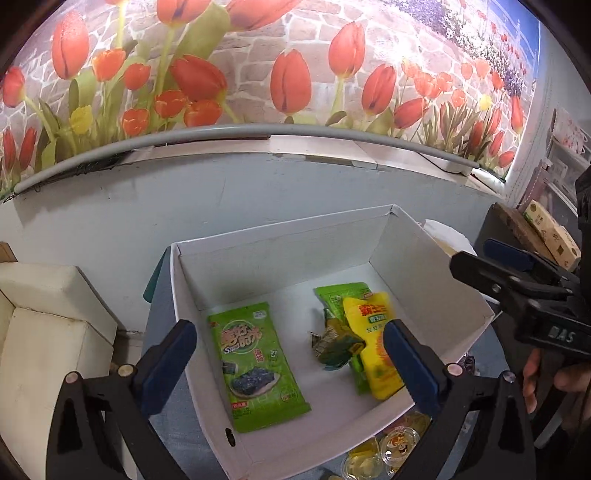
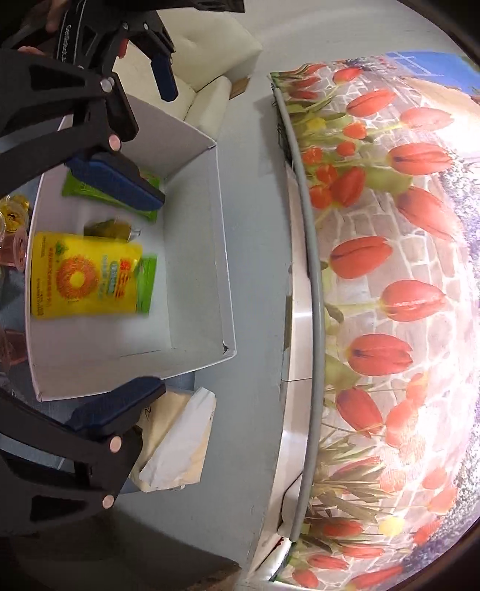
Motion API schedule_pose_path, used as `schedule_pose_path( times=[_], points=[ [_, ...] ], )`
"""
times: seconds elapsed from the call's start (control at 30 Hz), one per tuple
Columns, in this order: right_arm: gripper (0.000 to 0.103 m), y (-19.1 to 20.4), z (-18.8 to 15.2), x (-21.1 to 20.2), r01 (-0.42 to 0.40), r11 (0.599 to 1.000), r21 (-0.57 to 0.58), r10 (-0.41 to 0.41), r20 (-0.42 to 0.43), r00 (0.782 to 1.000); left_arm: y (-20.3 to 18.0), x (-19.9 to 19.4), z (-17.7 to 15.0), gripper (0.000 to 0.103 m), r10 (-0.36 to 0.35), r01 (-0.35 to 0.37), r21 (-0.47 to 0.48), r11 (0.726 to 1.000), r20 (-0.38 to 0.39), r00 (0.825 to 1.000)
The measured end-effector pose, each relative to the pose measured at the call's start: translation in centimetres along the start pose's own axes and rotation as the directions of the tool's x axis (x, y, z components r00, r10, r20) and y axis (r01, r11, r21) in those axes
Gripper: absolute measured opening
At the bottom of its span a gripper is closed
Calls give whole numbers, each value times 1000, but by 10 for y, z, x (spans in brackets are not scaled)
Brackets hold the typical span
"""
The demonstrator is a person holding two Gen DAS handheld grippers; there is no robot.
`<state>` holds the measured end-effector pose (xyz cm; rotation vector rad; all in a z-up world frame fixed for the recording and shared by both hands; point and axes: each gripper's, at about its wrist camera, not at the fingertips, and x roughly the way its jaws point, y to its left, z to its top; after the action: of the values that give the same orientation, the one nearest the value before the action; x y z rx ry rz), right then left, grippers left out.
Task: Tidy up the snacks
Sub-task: 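Drop the yellow bag and olive snack into the white box, opening both tools, then grasp the green pea-snack bag with the right tool and lift it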
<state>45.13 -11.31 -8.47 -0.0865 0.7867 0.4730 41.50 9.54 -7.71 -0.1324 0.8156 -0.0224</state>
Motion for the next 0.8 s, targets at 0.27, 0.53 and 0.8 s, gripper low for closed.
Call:
schedule_pose_path(
  times=[0.27, 0.53, 0.8],
  points=[
    [103, 15, -17, -28, -11, 999, -37, 10, -16, 1000, -8, -30, -17, 103, -19, 19, 3, 1000, 58, 998],
    [103, 14, -83, -100, -76, 996, 35, 76, 7, 997, -36, -92, -77, 103, -57, 50, 52, 997, 146, 988],
    [103, 15, -173, -131, -21, 998, 53, 23, -37, 999, -53, -124, -165, 103, -97, 94, 29, 995, 94, 991]
  ],
)
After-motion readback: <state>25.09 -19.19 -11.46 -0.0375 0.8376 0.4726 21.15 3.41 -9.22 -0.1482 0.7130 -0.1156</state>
